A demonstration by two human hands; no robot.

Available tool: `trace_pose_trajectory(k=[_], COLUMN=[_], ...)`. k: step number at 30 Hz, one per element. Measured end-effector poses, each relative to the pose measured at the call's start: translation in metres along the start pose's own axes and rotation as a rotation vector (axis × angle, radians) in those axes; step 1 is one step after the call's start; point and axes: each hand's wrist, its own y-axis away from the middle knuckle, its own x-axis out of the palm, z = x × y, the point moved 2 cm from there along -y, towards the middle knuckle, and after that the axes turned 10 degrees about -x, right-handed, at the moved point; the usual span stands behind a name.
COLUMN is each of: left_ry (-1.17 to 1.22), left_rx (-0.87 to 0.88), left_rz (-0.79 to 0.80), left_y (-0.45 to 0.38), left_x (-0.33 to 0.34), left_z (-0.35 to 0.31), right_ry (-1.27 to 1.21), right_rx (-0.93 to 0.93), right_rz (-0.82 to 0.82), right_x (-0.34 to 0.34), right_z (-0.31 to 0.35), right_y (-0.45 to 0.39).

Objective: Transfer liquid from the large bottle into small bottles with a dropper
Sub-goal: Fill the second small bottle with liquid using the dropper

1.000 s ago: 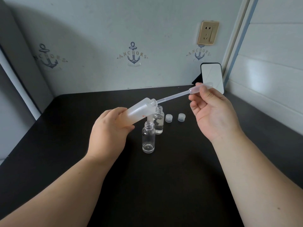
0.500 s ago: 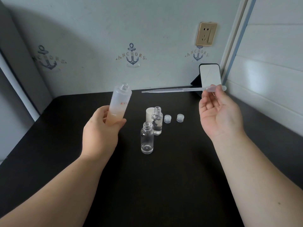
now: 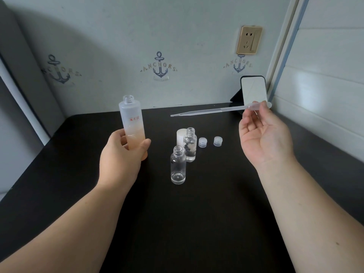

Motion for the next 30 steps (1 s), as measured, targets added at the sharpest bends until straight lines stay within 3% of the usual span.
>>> trace_pose_trajectory(k=[5,8,12,16,19,24,30], left_ry=[0.098,0.096,0.105,0.084,0.010,-0.212,-0.264], left_rx=[0.037,0.137,0.256,0.251,0.254,0.309,0.380], left_rz=[-0.138,-0.099,0.166,0.520,0.681,0.632,0.616], left_y=[0.011,0.021,0.033,0.039,0.042,0.038,0.038], left_x=[-0.014,-0.016,-0.007,0.001,0.005,0.011,0.013], left_z=[-0.007,-0.011,-0.013,-0.015,-0.017,-0.015,-0.015], right_ry=[-0.009,-0.017,-0.019,-0.029,-0.005,0.021,0.026], right_rx=[0.009,0.014,0.024,0.032,0.031,0.024,0.030], right_rz=[-0.002,-0.019,-0.046,-0.070,-0.082,-0.073,-0.075], right_x=[0.000,0.000,0.001,0.001,0.001,0.001,0.000], right_z=[0.001,0.001,0.002,0.002,0.002,0.001,0.000], right_y=[-0.001,0.000,0.000,0.001,0.001,0.000,-0.001])
